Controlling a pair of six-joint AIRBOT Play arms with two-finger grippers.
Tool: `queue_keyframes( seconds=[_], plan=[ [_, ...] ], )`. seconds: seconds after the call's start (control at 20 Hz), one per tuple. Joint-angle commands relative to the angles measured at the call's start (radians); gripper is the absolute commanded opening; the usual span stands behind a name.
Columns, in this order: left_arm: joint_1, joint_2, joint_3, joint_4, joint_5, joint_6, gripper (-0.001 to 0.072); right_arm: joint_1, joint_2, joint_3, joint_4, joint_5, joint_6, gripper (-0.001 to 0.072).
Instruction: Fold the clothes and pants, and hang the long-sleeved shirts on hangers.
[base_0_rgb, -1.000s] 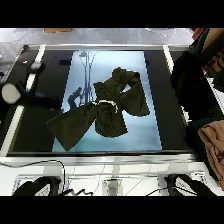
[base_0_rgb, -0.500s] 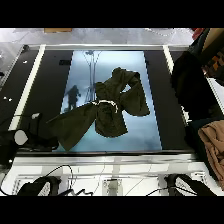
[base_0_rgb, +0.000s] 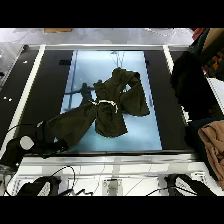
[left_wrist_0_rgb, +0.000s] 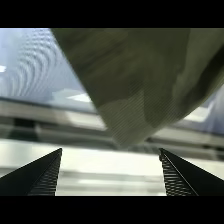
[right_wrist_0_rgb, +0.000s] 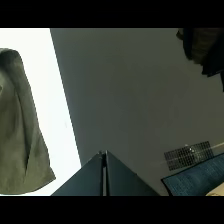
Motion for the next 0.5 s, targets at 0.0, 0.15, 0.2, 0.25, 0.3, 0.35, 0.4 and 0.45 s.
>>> queue_keyframes(
  seconds=[0.0,0.15,0.2,0.25,0.3,0.35,0.4,0.45],
  plan=[
    [0.000,-0.052,-0.012,-0.055,0.068,-0.006,0.0692,0.001,0.000,0.001,0.002,-0.017,0.000,0.0027],
    [0.000,-0.111,-0.012,-0.062,0.089,-0.005,0.0688,0.001,0.000,0.001,0.003,-0.024,0.000,0.0027],
    [0.000,-0.121,-0.012,-0.077,0.112,-0.005,0.0600,0.001,0.000,0.001,0.003,-0.024,0.000,0.0027],
    [0.000,-0.122,-0.012,-0.097,0.137,-0.005,0.0503,0.001,0.000,0.001,0.003,-0.024,0.000,0.0027],
    [0.000,-0.120,-0.012,-0.116,0.163,-0.005,0.0477,0.001,0.000,0.001,0.003,-0.023,0.000,0.0028],
    [0.000,-0.120,-0.012,-0.130,0.187,-0.005,0.0466,0.001,0.000,0.001,0.004,-0.024,0.000,0.0027],
    [0.000,-0.120,-0.012,-0.137,0.201,-0.005,0.0464,0.001,0.000,0.001,0.004,-0.023,0.000,0.0027],
    [0.000,-0.121,-0.012,-0.144,0.207,-0.005,0.0464,0.001,0.000,0.001,0.004,-0.024,0.000,0.0027]
  ],
)
